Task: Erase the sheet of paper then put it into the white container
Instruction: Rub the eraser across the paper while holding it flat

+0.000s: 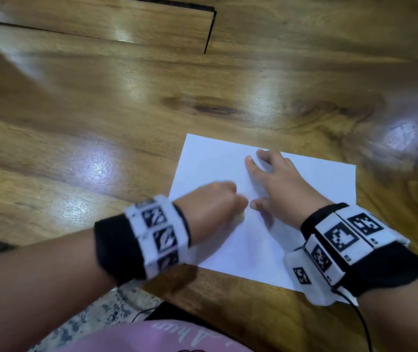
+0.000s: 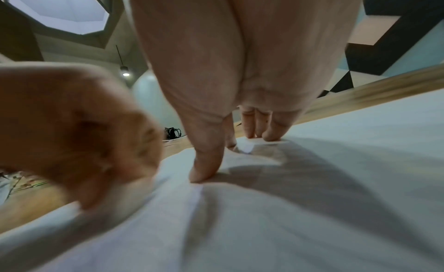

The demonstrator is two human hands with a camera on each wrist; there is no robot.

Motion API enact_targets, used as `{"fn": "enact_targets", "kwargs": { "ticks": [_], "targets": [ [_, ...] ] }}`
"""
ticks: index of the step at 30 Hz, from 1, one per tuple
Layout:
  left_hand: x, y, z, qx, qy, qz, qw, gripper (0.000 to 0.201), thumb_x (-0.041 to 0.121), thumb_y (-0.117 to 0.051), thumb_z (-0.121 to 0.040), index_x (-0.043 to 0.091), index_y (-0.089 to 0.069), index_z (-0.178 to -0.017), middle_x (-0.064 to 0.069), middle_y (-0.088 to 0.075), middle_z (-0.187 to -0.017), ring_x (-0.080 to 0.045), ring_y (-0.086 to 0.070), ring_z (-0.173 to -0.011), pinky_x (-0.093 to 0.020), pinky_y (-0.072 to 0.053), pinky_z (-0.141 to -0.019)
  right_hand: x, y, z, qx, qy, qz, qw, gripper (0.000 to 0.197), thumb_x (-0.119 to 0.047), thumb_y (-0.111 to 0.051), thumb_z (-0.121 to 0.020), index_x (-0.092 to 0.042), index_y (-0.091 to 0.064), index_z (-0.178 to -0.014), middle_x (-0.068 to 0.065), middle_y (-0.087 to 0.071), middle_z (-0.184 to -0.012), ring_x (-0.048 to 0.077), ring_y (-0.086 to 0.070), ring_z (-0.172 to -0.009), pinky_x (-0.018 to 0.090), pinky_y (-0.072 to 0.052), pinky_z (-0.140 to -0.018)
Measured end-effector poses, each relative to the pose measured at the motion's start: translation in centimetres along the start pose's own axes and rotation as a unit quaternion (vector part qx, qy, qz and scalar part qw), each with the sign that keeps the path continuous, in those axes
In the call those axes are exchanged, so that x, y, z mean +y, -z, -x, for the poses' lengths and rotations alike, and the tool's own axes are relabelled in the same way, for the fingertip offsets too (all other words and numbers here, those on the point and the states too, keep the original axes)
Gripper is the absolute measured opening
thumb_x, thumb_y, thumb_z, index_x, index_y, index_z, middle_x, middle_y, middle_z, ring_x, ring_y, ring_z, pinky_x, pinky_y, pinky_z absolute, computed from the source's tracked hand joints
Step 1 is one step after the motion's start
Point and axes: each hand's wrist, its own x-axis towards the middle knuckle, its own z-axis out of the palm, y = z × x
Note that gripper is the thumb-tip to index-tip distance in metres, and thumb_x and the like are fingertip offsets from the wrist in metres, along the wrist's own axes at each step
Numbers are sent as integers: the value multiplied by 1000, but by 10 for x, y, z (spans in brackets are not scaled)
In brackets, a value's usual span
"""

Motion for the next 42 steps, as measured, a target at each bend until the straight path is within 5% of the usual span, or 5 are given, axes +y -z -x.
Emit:
{"fn": "enact_targets", "kwargs": {
  "ticks": [12,20,26,35,42],
  "targets": [
    [-2,18,-19,39,-28,-60,997,16,17,-49,-87,8,-55,-100,-7,-44,-87,-28,-52,-82,-31,-37,-70,-4,0,0,-15,-9,-5,1000,96,-28,-70,-84,-23,-3,-152,4,8,-156,22,0,-143,26,-12,-114],
    [-13,-18,34,-81,-83,-100,988,16,21,-57,-77,19,-48,-63,2,-50,-67,-15,-49,-63,-26,-38,-59,-3,1,2,-15,-6,-8,1000,95,-33,-67,-86,-22,0,-152,1,9,-156,19,1,-143,26,-12,-115],
    [-23,26,-11,86,-39,-78,992,10,21,-59,-83,13,-63,-89,-1,-46,-83,-19,-44,-75,-24,-28,-64,-4,-1,5,-22,-7,7,1000,108,-46,-71,-78,-22,5,-152,1,11,-156,20,3,-143,27,-10,-115],
    [-40,-4,51,-35,-95,-39,994,14,26,-56,-86,18,-63,-77,-2,-53,-84,-19,-57,-75,-33,-48,-67,-8,-7,7,-19,-16,9,1000,121,-55,-72,-71,-21,12,-151,1,21,-156,20,12,-144,29,-6,-116],
    [-32,22,-8,118,-68,-68,988,6,18,-60,-81,13,-64,-83,-2,-48,-82,-17,-45,-73,-25,-34,-65,-10,-9,7,-17,-25,4,1000,125,-57,-72,-69,-20,15,-150,1,24,-156,20,15,-144,30,-3,-116]
  ]
}}
